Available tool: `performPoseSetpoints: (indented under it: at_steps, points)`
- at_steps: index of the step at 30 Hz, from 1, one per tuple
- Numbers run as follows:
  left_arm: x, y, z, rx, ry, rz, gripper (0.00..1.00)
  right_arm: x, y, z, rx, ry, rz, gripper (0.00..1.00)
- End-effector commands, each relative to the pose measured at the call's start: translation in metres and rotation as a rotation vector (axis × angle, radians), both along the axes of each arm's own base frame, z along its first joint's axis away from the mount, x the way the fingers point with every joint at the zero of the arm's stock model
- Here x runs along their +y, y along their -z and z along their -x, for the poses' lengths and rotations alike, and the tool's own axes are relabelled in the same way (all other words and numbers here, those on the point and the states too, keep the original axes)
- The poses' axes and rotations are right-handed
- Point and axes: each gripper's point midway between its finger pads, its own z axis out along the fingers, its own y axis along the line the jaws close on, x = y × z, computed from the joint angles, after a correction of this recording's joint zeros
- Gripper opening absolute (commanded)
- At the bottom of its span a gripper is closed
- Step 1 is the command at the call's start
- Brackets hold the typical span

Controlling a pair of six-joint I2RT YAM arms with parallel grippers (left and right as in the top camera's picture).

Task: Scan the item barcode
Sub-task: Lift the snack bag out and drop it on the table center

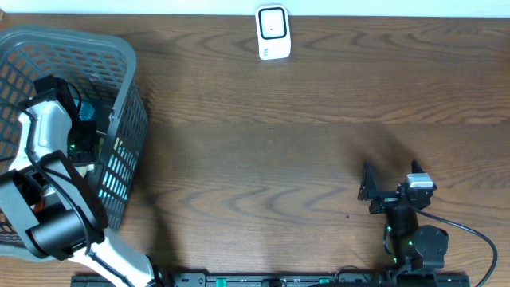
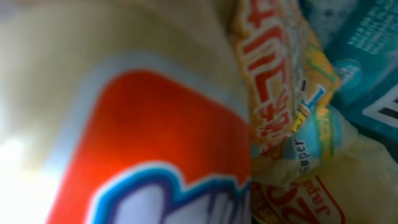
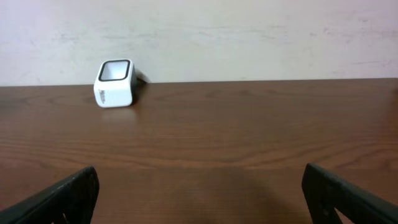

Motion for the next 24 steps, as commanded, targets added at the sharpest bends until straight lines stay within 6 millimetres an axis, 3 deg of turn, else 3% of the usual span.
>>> performPoseSetpoints:
  at_steps: [1, 7, 10, 13, 14, 16, 18, 21, 22, 24]
  points:
    - [0.010, 0.001, 0.010, 0.050, 0.110, -0.042, 0.07, -0.002, 0.001, 0.000, 0.003, 0.007, 0.002, 0.99]
    - [0.014, -0.066, 0.002, -0.112, 0.147, -0.144, 0.07, -0.001, 0.001, 0.000, 0.003, 0.006, 0.002, 0.99]
    - [0.014, -0.115, 0.002, -0.242, 0.140, -0.222, 0.07, -0.002, 0.001, 0.000, 0.003, 0.007, 0.002, 0.99]
    - [0.002, -0.182, 0.004, -0.464, 0.150, -0.290, 0.07, -0.002, 0.001, 0.000, 0.003, 0.007, 0.002, 0.99]
    - [0.000, -0.195, 0.004, -0.511, 0.155, -0.302, 0.07, -0.002, 0.001, 0.000, 0.003, 0.007, 0.002, 0.99]
    - [-0.027, -0.249, -0.005, -0.761, 0.224, -0.283, 0.08, -0.002, 0.001, 0.000, 0.003, 0.007, 0.002, 0.99]
    - [-0.054, -0.286, -0.012, -0.942, 0.313, -0.235, 0.07, -0.002, 0.001, 0.000, 0.003, 0.007, 0.002, 0.99]
    - [-0.111, -0.352, -0.013, -1.224, 0.518, -0.172, 0.07, -0.002, 0.001, 0.000, 0.003, 0.007, 0.002, 0.99]
    - [-0.120, -0.359, -0.011, -1.254, 0.546, -0.160, 0.07, -0.001, 0.001, 0.000, 0.003, 0.006, 0.002, 0.99]
    - [-0.158, -0.373, -0.006, -1.313, 0.645, -0.107, 0.07, -0.002, 0.001, 0.000, 0.003, 0.007, 0.002, 0.99]
